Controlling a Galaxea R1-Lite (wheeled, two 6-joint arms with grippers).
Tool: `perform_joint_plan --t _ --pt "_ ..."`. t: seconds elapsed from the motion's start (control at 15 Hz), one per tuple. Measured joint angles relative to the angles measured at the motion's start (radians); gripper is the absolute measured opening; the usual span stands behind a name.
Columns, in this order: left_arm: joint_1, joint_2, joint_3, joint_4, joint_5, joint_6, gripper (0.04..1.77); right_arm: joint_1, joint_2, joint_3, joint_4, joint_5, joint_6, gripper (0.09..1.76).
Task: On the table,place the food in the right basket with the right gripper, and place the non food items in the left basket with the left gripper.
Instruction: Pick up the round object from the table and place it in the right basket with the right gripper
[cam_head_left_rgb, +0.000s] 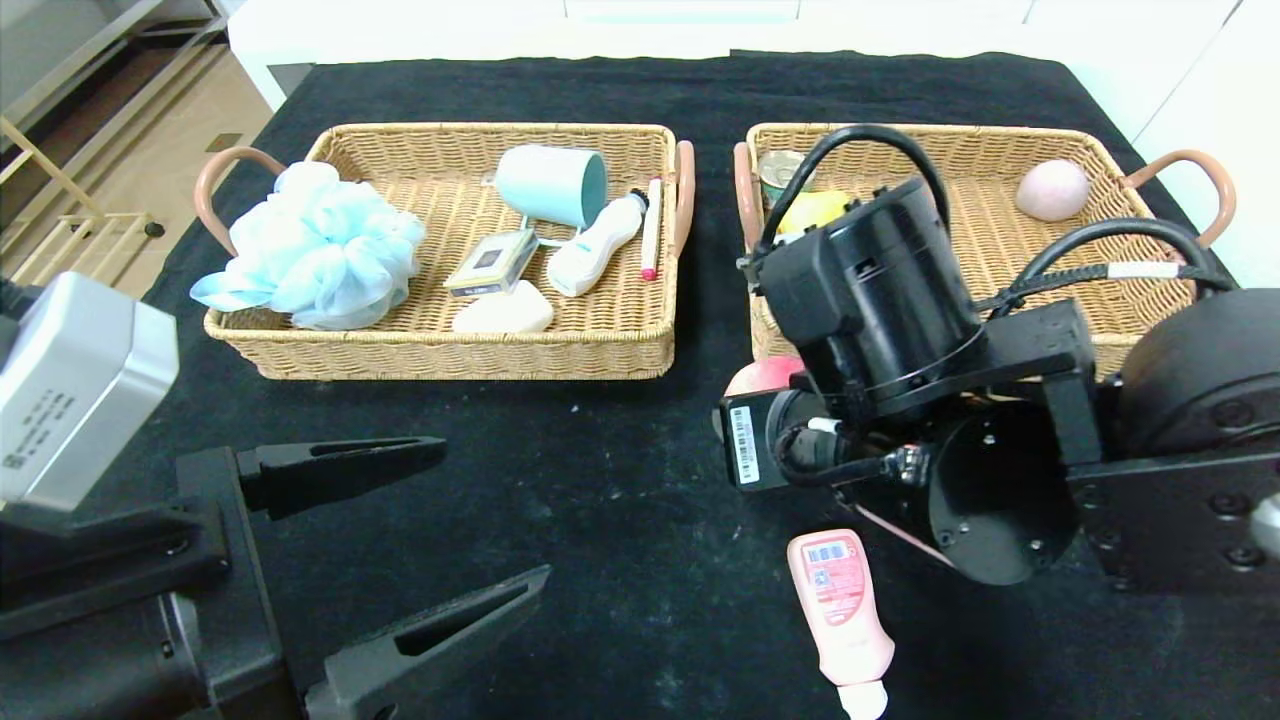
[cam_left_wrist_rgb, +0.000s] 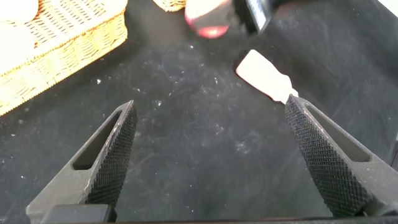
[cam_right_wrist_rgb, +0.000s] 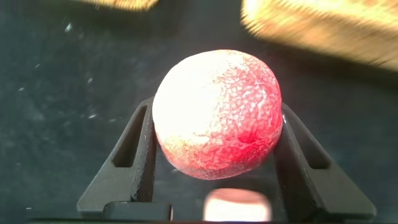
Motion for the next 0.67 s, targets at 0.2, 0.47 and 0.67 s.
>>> perform_joint_plan --t 0.2,0.47,0.67 --pt "0.0 -0.003 -0.003 0.0 0.001 0.0 1.72 -0.045 -0.049 0.003 -0.003 0.0 -0.068 1.13" --pt "0.0 -0.008 -0.005 0.0 0.002 0.0 1.72 -0.128 -0.103 -0.007 -0.005 0.017 -0.134 1.13" --pt "0.0 -0.008 -0.005 0.0 0.0 0.002 1.72 -0.199 -0.123 -0.031 -0.005 0.07 -0.161 1.13"
